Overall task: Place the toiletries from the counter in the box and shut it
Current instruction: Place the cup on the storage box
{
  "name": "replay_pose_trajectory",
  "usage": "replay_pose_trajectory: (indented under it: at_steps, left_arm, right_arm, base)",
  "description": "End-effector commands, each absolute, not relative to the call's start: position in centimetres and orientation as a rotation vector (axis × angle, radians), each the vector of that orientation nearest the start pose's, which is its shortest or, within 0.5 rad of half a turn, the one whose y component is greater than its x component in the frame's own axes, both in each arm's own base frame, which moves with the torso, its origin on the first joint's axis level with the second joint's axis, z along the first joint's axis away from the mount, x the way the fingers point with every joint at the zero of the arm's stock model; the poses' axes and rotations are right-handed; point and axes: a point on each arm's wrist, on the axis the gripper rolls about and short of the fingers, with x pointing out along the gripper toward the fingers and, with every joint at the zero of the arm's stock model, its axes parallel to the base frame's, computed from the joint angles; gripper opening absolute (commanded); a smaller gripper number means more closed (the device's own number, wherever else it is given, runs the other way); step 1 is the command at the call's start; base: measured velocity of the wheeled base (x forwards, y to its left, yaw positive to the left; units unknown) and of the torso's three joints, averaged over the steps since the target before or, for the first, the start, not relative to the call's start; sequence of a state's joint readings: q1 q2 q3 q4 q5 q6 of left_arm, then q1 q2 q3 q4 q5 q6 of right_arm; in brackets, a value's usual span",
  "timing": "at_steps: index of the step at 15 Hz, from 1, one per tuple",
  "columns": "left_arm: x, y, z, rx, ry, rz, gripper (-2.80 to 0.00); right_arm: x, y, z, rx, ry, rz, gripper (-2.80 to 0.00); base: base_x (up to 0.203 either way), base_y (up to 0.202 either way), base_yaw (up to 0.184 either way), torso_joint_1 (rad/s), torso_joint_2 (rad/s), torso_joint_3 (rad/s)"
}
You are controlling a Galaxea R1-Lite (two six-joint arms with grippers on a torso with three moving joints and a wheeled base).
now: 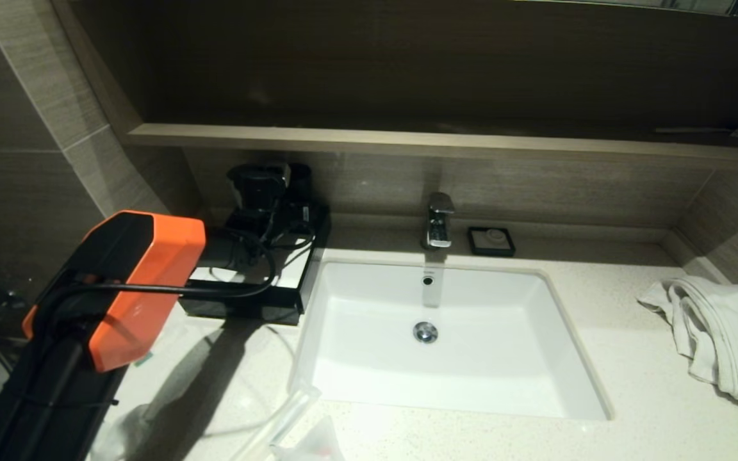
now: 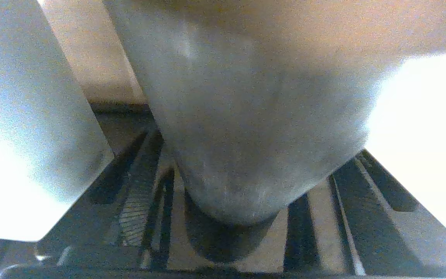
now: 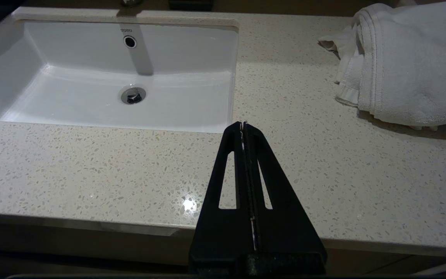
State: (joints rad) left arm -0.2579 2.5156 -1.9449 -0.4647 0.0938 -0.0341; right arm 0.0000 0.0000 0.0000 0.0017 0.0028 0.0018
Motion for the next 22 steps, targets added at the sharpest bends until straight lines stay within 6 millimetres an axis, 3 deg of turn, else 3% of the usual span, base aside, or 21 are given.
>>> replay_pose_trajectory:
  at_steps: [1, 4, 9, 10, 11, 14, 22]
  left_arm:
    - [51.2, -13.3, 14.9, -0.022, 0.075, -0.161, 0.0]
    - [50.4, -13.1, 16.8, -0.029, 0.052, -0.157, 0.0]
    - [48.8, -12.5, 15.9, -0.014, 0.129, -0.123, 0.0]
    - [48.2, -12.4, 15.9, -0.013, 0.139, -0.121, -1.61]
    - [47.7, -12.3, 15.9, -0.013, 0.144, -0.12, -2.8]
    - [46.8, -12.0, 15.8, -0.017, 0.133, -0.12, -2.8]
    - [46.8, -12.2, 14.3, -0.013, 0.161, -0.128, -2.8]
  right_arm:
    - [-2.3, 0.0, 7.5, 0.002, 0.002, 0.003, -2.8]
    - [-2.3, 0.0, 7.5, 0.002, 0.002, 0.003, -2.8]
    - [-2.3, 0.0, 7.5, 0.002, 0.002, 0.003, -2.8]
    - [-2.3, 0.0, 7.5, 0.002, 0.002, 0.003, -2.8]
    - [-2.3, 0.0, 7.5, 0.002, 0.002, 0.002, -2.8]
    - [-2.3, 0.0, 7.5, 0.002, 0.002, 0.003, -2.8]
    - [-2.3, 0.0, 7.5, 0.002, 0.002, 0.003, -2.8]
  base:
    - [0.0, 0.0, 0.0, 0.0, 0.0, 0.0]
    - [0.0, 0.0, 0.0, 0.0, 0.0, 0.0]
    - [0.0, 0.0, 0.0, 0.0, 0.0, 0.0]
    - [0.0, 0.0, 0.0, 0.0, 0.0, 0.0]
    - [0.0, 0.0, 0.0, 0.0, 0.0, 0.0]
    - [0.0, 0.0, 0.0, 0.0, 0.0, 0.0]
    - [0.0, 0.0, 0.0, 0.0, 0.0, 0.0]
